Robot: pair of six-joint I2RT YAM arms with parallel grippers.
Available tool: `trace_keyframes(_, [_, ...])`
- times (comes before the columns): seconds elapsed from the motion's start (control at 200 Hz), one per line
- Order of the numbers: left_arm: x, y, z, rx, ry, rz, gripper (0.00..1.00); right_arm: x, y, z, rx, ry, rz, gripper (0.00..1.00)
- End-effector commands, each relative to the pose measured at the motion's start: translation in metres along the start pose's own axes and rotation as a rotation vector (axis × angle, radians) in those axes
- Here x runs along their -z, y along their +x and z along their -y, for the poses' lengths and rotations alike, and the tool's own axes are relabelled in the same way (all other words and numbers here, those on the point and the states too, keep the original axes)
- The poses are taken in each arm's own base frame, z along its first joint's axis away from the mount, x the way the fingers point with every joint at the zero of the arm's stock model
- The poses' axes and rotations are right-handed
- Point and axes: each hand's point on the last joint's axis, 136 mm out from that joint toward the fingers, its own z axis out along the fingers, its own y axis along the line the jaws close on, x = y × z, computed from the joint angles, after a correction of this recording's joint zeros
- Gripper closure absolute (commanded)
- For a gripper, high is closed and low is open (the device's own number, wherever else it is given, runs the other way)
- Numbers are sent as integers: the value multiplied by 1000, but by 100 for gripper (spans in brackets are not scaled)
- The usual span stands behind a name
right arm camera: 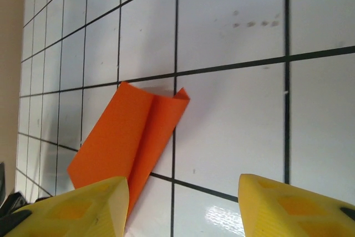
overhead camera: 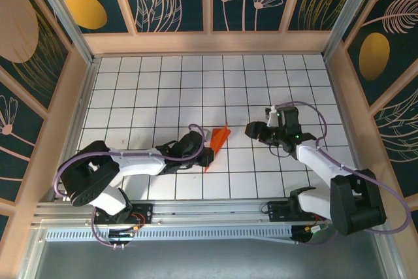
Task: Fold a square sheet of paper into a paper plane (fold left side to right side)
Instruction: Fold the wing for the fifth time at the center of the table.
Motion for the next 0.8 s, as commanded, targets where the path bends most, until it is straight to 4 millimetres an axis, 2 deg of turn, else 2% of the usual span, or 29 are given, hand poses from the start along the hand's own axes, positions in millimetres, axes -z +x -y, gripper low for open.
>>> trace_keyframes(0.0, [8, -16, 34, 95, 209, 28, 100, -10, 11, -11, 41, -57, -32, 45])
trace_keyframes(0.19, [-1, -14, 36, 157, 273, -12, 100, -28, 28, -21, 37, -79, -86, 46])
trace_keyframes(0.345, [-9, -13, 39, 218, 330, -32, 100, -36, 30, -22, -23, -78, -84, 49])
trace_keyframes(0.646, [-9, -22, 53, 271, 437, -23, 100, -41, 35, -20, -81, -85, -83, 50])
trace_keyframes(0.666, [-15, -16, 48, 282, 420, -39, 100, -42, 35, -21, -84, -87, -85, 50])
trace_keyframes(0.791, [-22, -13, 45, 309, 424, -55, 100, -47, 35, -23, -95, -87, -84, 54])
